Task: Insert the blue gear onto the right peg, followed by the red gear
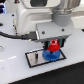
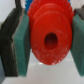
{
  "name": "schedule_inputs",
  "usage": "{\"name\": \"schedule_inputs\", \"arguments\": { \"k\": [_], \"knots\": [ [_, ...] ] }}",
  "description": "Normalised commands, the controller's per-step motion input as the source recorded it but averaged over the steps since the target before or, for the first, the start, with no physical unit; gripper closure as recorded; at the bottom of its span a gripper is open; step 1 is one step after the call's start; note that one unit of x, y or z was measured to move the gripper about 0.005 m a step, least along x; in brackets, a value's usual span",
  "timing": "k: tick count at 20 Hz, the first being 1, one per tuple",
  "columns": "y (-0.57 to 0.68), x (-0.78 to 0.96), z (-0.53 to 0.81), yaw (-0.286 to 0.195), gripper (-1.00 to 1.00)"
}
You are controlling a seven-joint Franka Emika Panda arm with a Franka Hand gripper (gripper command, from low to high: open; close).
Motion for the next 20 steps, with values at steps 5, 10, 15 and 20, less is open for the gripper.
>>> {"name": "schedule_inputs", "arguments": {
  "k": [5,10,15,20],
  "knots": [
    [-0.07,0.25,-0.24,0.000,1.00],
    [-0.02,0.20,-0.14,0.000,1.00],
    [0.03,0.09,0.06,0.000,-1.00],
    [0.05,0.01,0.59,0.000,-1.00]
  ]
}}
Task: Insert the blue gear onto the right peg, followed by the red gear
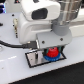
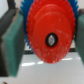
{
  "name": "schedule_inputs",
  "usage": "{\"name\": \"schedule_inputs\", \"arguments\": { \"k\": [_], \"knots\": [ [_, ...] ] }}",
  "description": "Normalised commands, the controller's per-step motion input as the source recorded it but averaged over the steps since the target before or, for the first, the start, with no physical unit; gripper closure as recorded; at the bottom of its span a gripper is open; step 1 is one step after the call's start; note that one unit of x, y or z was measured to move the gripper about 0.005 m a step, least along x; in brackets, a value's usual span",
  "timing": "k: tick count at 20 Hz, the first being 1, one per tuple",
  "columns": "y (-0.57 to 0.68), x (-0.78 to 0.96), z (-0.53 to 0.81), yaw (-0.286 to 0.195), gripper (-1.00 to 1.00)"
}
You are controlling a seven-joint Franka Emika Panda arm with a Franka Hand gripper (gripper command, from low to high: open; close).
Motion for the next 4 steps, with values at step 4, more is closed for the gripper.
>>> {"name": "schedule_inputs", "arguments": {
  "k": [4],
  "knots": [
    [0.06,0.00,0.64,0.000,-1.00]
  ]
}}
